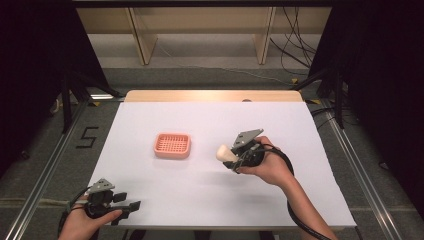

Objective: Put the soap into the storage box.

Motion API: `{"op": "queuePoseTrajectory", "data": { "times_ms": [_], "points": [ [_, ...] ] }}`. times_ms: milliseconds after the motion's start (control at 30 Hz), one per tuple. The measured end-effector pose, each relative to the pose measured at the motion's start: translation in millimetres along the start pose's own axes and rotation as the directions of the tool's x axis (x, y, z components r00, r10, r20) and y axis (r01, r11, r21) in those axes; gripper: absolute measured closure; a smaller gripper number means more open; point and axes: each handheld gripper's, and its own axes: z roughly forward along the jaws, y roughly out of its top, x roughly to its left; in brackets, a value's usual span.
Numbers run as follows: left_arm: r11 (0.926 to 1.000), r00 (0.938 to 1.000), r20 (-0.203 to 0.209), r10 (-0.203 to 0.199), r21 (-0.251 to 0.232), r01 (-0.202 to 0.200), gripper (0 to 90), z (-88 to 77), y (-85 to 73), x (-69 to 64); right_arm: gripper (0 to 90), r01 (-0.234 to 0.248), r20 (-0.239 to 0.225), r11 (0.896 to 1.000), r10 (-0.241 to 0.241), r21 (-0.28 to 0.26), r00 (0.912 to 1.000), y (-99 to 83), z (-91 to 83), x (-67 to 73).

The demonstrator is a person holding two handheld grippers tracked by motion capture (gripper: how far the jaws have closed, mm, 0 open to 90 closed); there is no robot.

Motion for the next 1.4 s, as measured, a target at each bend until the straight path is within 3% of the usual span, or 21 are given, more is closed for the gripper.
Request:
{"op": "queuePoseTrajectory", "data": {
  "times_ms": [100, 333, 533, 700, 733, 900, 1033, 1133, 1167, 1400],
  "points": [
    [1.0000, 0.9999, -0.015, 0.002, -0.001, -0.002, 31.7, -0.1, 0.1, -0.2, 50.6, -0.009, -0.005, 1.000, 0.009, 0.008, 0.9999, 2.1, -0.4, -0.5],
    [1.0000, 1.0000, 0.000, 0.007, 0.003, -0.007, 31.7, -0.3, 0.3, 0.0, 50.6, 0.010, 0.006, 1.000, -0.010, -0.005, 0.9999, 6.9, 2.9, -2.2],
    [1.0000, 1.0000, 0.001, 0.007, 0.002, -0.007, 31.7, -0.3, 0.5, -0.2, 50.6, -0.011, 0.000, 1.000, 0.011, 0.001, 0.9999, 10.0, 4.2, -1.0],
    [1.0000, 1.0000, 0.001, 0.009, 0.004, -0.009, 31.7, -0.2, 0.6, -0.1, 50.6, 0.005, 0.002, 1.000, -0.005, -0.010, 1.0000, 12.6, 5.8, -2.4],
    [0.9999, 0.9999, 0.001, 0.010, 0.004, -0.010, 31.7, -0.2, 0.6, -0.1, 50.6, -0.015, 0.005, 1.000, 0.015, 0.007, 0.9999, 13.4, 5.1, -1.5],
    [1.0000, 1.0000, 0.001, 0.007, 0.001, -0.007, 31.7, -0.2, 0.6, -0.5, 50.6, 0.015, -0.006, 1.000, -0.015, -0.011, 0.9999, 16.6, 7.9, -3.0],
    [1.0000, 1.0000, 0.001, 0.007, 0.001, -0.007, 31.7, -0.3, 0.6, -0.5, 50.6, -0.013, 0.001, 1.000, 0.013, -0.011, 0.9999, 19.6, 10.5, -0.4],
    [1.0000, 1.0000, 0.004, 0.008, 0.006, -0.008, 31.7, -0.8, 0.8, -0.3, 50.7, 0.018, -0.005, 1.000, -0.018, -0.022, 0.9998, 20.6, 12.0, -2.5],
    [1.0000, 1.0000, 0.003, 0.008, 0.005, -0.008, 31.7, -0.8, 0.9, -0.4, 50.6, -0.007, 0.001, 1.000, 0.007, -0.013, 1.0000, 21.1, 12.0, -0.9],
    [1.0000, 1.0000, 0.001, 0.008, -0.001, -0.008, 31.7, -0.5, 0.7, -0.4, 50.6, 0.002, -0.001, 1.000, -0.002, -0.023, 1.0000, 25.6, 14.8, -0.5]
  ]
}}
